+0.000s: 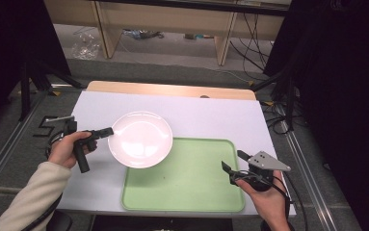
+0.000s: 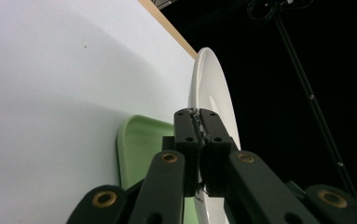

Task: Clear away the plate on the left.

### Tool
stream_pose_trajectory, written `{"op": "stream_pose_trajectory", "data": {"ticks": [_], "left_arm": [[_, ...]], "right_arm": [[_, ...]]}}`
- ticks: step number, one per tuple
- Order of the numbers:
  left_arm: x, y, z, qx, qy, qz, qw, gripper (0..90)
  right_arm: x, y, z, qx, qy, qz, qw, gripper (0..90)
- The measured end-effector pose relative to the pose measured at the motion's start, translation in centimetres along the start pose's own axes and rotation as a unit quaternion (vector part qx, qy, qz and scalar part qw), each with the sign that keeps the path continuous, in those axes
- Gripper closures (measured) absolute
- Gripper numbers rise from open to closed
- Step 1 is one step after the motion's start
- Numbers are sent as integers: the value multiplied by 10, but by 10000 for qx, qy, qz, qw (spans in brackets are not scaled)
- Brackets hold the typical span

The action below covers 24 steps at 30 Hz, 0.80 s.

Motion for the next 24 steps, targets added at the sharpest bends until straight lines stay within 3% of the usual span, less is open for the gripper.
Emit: {"op": "stream_pose_trajectory", "data": {"ticks": [13, 14, 24], "left_arm": [[4, -2, 2, 0, -66, 28, 10000, 866], [3, -2, 1, 19, 24, -56, 10000, 866], [6, -5, 3, 57, -7, -105, 9999, 867]], "right_arm": [[0, 0, 0, -6, -5, -9, 10000, 311], [0, 0, 0, -4, -5, -10, 10000, 311], [0, 0, 0, -4, 0, -9, 10000, 311]]}}
Point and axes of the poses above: each handheld gripper's, and its own axes: x roughly forward along the jaws, y roughly out of its top, z roughly to its right, the point moved 7 cm from there along x, roughly forward along the jaws, and after that the axes turned 5 degrees about -y, right-handed, at the moved point
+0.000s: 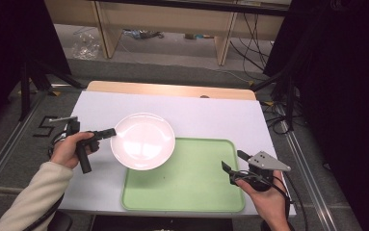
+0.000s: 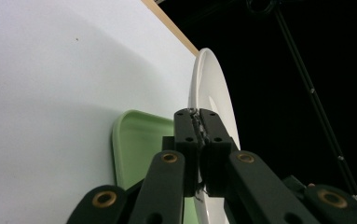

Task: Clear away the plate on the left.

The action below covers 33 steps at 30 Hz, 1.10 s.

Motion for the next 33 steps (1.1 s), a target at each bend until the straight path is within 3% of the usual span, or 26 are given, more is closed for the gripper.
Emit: {"op": "stream_pose_trajectory", "data": {"ticks": [3, 9, 12, 33], "left_arm": [[1, -1, 0, -10, -39, 35, 10000, 866], [4, -4, 2, -2, -42, -81, 10000, 866], [6, -4, 2, -16, -76, -5, 10000, 866], [13, -11, 6, 7, -52, -181, 9998, 864]], "right_arm": [[2, 1, 0, -17, -4, 124, 9999, 312], [0, 0, 0, 7, 11, 1, 10000, 313], [0, 0, 1, -34, -16, 29, 10000, 313], [1, 1, 1, -53, -38, 72, 10000, 315]]}}
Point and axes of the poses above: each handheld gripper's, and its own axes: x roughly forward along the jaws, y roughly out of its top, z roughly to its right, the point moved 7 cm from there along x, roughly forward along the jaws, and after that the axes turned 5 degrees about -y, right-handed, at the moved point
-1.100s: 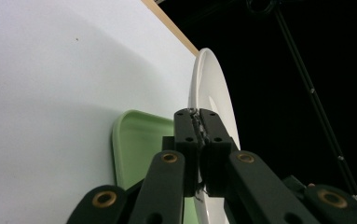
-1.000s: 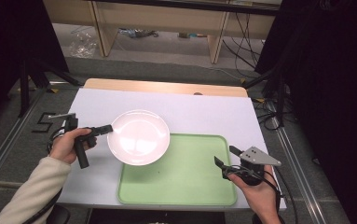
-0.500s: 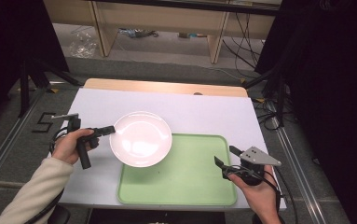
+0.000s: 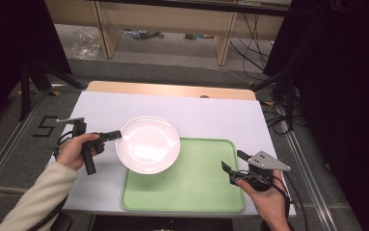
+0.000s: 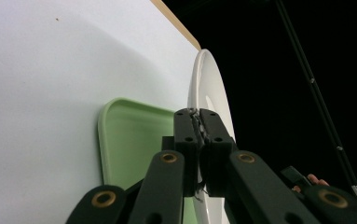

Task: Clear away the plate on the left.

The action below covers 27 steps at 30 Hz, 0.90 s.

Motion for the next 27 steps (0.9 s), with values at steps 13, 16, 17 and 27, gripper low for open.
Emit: {"op": "stream_pose_trajectory", "data": {"ticks": [13, 16, 17, 27], "left_arm": [[4, -3, 1, 13, 5, -63, 10000, 863], [6, -4, 1, 24, 1, -75, 10000, 863], [6, -5, 2, 17, -9, -79, 10000, 863], [10, -7, 2, 29, -10, -121, 9999, 862]], "right_arm": [[-1, -1, -2, 58, 51, -69, 9999, 315], [0, 0, 0, -4, 8, 4, 10000, 315], [-1, 0, -1, 40, 38, -53, 10000, 315], [-1, -1, -1, 62, 46, -70, 9999, 316]]}}
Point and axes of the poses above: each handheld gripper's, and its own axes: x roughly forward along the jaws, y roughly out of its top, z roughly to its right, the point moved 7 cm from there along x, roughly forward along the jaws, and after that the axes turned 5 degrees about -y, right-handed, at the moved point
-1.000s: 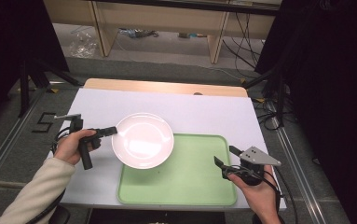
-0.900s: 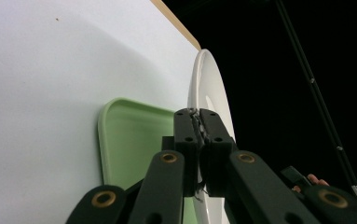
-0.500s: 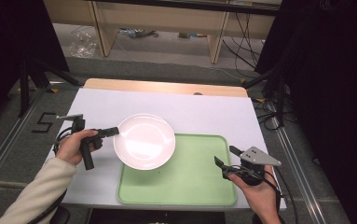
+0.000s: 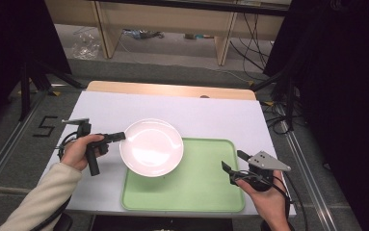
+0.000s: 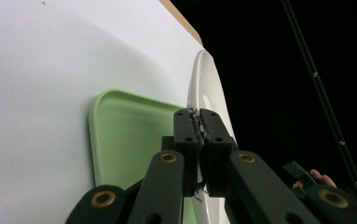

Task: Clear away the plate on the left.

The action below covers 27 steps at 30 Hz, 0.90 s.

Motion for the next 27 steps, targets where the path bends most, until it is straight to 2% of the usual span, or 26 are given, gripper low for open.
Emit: {"op": "stream_pose_trajectory", "data": {"ticks": [17, 21, 25, 26, 27], "left_arm": [[6, -4, 0, 31, 15, -106, 9999, 860], [8, -5, 1, 89, 6, -160, 9998, 860], [10, -7, 2, 83, 43, -177, 9998, 862], [10, -8, 1, 25, 156, -201, 9997, 861], [11, -8, 1, 22, 150, -208, 9997, 861]], "right_arm": [[0, 0, 0, 2, 6, 4, 10000, 316], [0, 0, 0, 2, 8, 1, 10000, 316], [0, 1, 0, -1, 1, 27, 10000, 316], [0, 1, 0, -3, -2, 30, 10000, 316], [0, 0, 0, -2, 0, 29, 10000, 316]]}}
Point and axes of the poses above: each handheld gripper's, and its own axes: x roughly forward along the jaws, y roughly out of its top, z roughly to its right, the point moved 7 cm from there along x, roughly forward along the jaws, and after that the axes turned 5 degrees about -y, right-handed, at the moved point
